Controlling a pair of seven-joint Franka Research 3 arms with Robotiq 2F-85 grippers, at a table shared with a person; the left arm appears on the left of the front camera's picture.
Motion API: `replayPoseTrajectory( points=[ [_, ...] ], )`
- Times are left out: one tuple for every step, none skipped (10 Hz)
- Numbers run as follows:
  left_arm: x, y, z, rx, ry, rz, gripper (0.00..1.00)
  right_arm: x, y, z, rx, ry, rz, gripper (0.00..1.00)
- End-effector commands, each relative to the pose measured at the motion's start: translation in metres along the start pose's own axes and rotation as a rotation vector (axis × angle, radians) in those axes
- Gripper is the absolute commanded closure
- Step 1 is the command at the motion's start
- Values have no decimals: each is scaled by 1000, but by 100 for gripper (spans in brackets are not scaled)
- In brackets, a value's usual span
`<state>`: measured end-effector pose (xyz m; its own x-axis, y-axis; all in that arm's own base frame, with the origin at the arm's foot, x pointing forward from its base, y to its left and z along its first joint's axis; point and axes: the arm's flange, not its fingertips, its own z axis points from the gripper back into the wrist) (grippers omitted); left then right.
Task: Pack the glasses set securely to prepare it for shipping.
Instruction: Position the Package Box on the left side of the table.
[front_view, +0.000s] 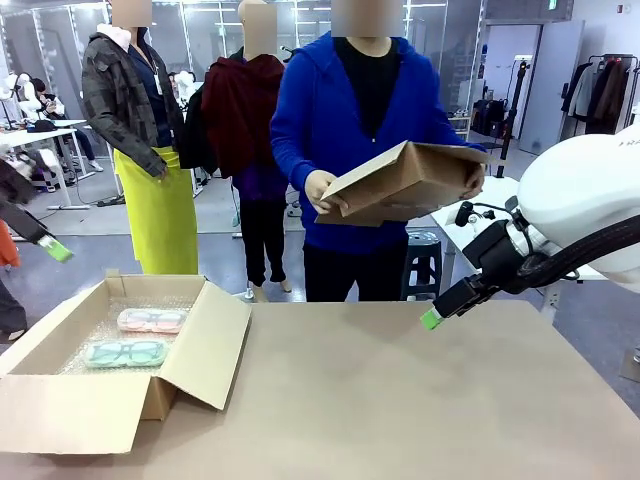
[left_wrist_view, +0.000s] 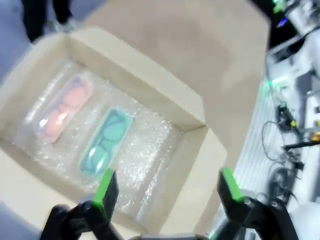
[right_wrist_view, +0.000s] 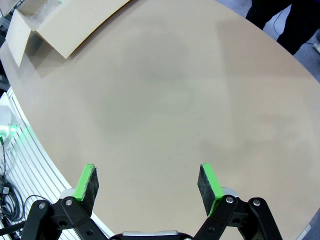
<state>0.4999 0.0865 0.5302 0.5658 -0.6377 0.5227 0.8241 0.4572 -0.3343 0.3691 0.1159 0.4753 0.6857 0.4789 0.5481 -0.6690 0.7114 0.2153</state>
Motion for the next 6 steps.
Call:
replayPoseTrajectory(
  points=[
    [2,-46,-48,100,88,-118,0,-1,1,-2,-10,-4,10,0],
    [12,-59,-65,155,98,-155,0,-1,1,-2,-10,-4,10,0],
    [17,-72,-82,184,94,-169,0,-1,1,-2,-10,-4,10,0],
    [17,-78,-94,232,82,-192,0,-1,1,-2,-10,-4,10,0],
    [16,-81,-102,240,88,-200,0,-1,1,-2,-10,-4,10,0],
    [16,-82,-104,239,82,-202,0,-1,1,-2,-10,-4,10,0]
  ],
)
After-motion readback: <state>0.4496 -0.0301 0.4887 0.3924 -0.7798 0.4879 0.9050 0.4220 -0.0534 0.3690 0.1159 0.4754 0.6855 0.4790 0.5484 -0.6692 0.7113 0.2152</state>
